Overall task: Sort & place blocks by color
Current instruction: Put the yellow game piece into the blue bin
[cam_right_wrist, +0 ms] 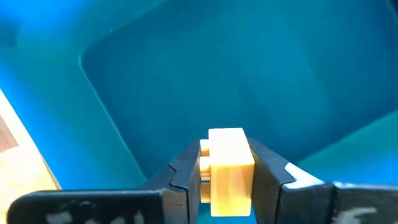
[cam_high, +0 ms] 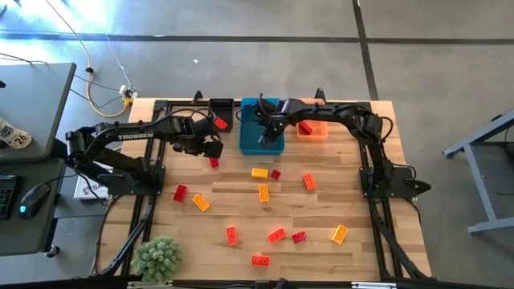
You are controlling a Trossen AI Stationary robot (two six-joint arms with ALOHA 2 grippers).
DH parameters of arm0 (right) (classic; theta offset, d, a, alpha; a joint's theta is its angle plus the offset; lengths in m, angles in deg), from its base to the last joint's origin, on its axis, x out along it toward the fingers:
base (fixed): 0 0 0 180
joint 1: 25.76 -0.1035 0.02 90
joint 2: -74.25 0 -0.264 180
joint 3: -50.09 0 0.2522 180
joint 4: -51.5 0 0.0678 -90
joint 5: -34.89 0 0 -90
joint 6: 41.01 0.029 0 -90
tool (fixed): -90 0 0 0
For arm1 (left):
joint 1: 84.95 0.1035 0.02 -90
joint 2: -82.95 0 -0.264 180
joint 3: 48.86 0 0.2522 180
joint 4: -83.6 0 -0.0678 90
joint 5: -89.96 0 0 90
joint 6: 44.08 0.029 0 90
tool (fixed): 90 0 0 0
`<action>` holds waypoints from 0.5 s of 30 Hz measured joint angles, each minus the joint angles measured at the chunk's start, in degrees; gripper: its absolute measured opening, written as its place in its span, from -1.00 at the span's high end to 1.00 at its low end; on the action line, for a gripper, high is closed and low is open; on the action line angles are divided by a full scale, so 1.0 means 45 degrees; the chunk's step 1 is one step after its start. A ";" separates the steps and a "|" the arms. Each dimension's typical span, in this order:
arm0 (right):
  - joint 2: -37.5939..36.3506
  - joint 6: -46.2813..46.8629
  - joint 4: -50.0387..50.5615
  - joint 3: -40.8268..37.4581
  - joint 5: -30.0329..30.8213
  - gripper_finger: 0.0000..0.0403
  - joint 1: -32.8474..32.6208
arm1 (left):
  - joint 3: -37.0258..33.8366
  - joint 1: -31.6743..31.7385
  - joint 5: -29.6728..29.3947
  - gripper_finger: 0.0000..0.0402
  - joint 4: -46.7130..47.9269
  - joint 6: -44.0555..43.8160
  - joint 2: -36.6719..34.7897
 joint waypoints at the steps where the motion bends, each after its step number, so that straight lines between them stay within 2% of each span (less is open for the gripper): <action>1: 0.0000 0.0068 -0.0049 0.0040 0.0001 0.60 0.0000 | 0.0000 0.0000 0.0006 0.09 0.0001 -0.0013 0.0000; 5: 0.0000 0.0419 -0.0356 0.0045 0.0000 0.59 0.0000 | -0.0005 0.0000 0.0503 0.09 -0.0002 -0.0346 0.0000; 9: 0.0000 0.0363 -0.0735 0.0045 0.0000 0.59 0.0035 | -0.0056 -0.0006 0.0389 0.09 -0.0090 -0.0900 0.0000; 15: 0.0000 -0.0921 -0.1271 0.0045 0.0024 0.59 0.0318 | -0.0227 -0.0138 -0.0001 0.09 -0.0210 -0.2661 0.0359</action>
